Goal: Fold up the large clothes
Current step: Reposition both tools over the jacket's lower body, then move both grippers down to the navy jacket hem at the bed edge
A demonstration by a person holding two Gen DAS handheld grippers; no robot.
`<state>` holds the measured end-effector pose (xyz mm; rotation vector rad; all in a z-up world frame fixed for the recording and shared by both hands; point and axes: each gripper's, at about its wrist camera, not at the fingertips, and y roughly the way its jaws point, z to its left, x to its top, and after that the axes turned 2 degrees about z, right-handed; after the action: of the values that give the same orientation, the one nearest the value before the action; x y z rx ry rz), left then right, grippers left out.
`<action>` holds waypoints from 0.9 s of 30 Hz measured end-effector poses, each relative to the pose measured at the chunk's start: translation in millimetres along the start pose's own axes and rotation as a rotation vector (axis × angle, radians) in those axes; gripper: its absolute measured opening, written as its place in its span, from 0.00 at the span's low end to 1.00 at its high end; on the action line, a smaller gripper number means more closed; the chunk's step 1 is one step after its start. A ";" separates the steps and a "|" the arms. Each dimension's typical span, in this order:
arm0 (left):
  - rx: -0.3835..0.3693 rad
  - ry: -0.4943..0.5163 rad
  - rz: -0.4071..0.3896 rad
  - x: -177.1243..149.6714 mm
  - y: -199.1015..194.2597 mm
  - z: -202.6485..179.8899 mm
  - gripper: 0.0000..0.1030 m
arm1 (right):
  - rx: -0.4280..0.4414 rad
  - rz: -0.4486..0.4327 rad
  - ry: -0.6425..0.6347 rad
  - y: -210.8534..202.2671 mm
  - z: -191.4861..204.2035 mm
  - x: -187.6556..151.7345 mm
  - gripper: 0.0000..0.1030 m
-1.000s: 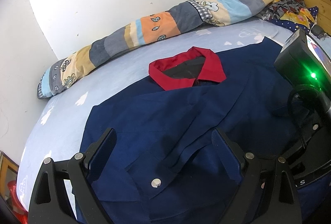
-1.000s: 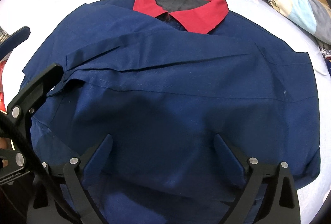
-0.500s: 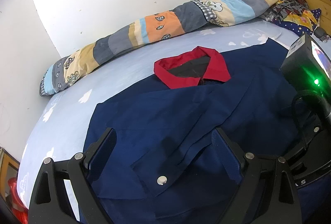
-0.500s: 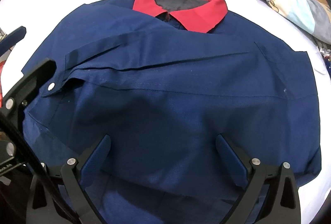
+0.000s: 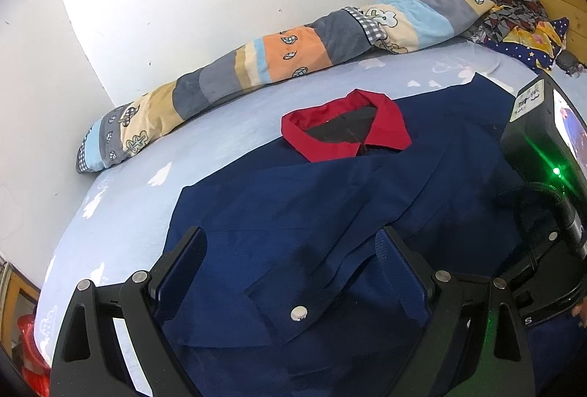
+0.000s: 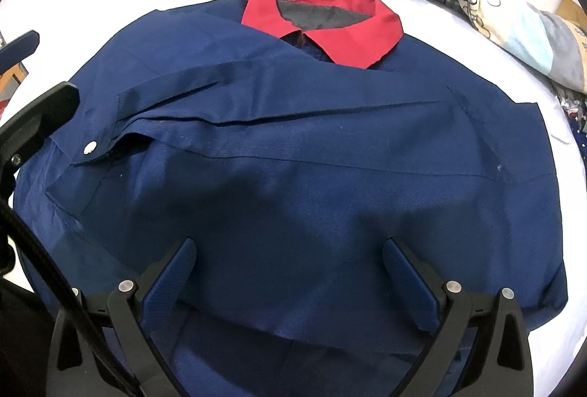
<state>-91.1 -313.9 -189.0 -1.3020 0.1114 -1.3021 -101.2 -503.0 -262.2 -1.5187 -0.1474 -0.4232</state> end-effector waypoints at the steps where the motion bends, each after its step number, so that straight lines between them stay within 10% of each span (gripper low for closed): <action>1: -0.003 -0.002 0.003 -0.1 0.0 0.5 0.90 | 0.002 -0.005 -0.005 -0.4 -0.5 -0.7 1.00; 16: -0.052 -0.301 0.174 -65.2 -4.3 124.6 0.90 | 0.163 -0.108 0.223 -88.7 -98.2 -52.2 0.95; 27: -0.285 -0.910 0.402 -193.1 -14.7 208.6 0.90 | 0.261 -0.065 0.715 -103.6 -172.1 -165.2 0.95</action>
<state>-26.1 -37.9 -213.6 -1.8871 -0.0843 -0.2847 -318.8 -642.8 -234.0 -1.0367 0.3011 -0.9342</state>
